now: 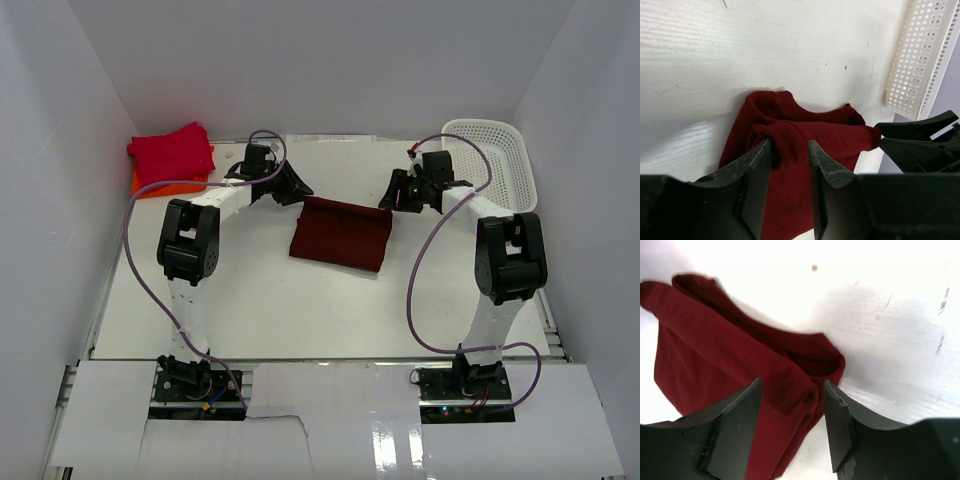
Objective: Fold and stack the t-shirts
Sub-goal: Fold the long partially folded tshirt into a neat square, then smooth out wrinkles on the folded tshirt
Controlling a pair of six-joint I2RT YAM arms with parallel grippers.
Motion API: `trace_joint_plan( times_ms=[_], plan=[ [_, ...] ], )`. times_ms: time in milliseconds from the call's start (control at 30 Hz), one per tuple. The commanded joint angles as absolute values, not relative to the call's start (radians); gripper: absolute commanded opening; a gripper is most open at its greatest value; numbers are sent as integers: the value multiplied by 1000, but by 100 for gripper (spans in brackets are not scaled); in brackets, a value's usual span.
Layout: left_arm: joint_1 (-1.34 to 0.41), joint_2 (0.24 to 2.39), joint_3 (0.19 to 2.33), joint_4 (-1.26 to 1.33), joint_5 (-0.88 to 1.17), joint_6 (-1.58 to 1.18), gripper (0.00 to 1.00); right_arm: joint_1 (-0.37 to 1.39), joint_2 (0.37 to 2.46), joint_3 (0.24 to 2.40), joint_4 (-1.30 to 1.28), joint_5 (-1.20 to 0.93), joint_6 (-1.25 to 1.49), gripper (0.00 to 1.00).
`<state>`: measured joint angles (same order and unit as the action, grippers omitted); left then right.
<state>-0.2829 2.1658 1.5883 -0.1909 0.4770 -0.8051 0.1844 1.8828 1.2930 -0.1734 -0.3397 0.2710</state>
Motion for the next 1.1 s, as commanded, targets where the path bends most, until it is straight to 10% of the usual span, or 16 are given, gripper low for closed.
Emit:
trace_joint_plan(
  times_ms=[0, 533, 667, 733, 1067],
  plan=[
    [-275, 2106, 1605, -143, 442, -831, 46, 181, 1819, 1276, -49, -284, 284, 59],
    [-273, 1830, 1487, -58, 472, -653, 36, 253, 1732, 1155, 66, -526, 368, 56],
    [-272, 1848, 1358, 56, 642, -687, 13, 275, 1779, 1181, 89, -558, 396, 36],
    [-273, 1868, 1267, 162, 757, -690, 0, 284, 1827, 1201, 98, -583, 426, 8],
    [-298, 1960, 1169, 388, 945, -733, 0, 331, 1999, 1299, 159, -669, 495, 8]
  ],
)
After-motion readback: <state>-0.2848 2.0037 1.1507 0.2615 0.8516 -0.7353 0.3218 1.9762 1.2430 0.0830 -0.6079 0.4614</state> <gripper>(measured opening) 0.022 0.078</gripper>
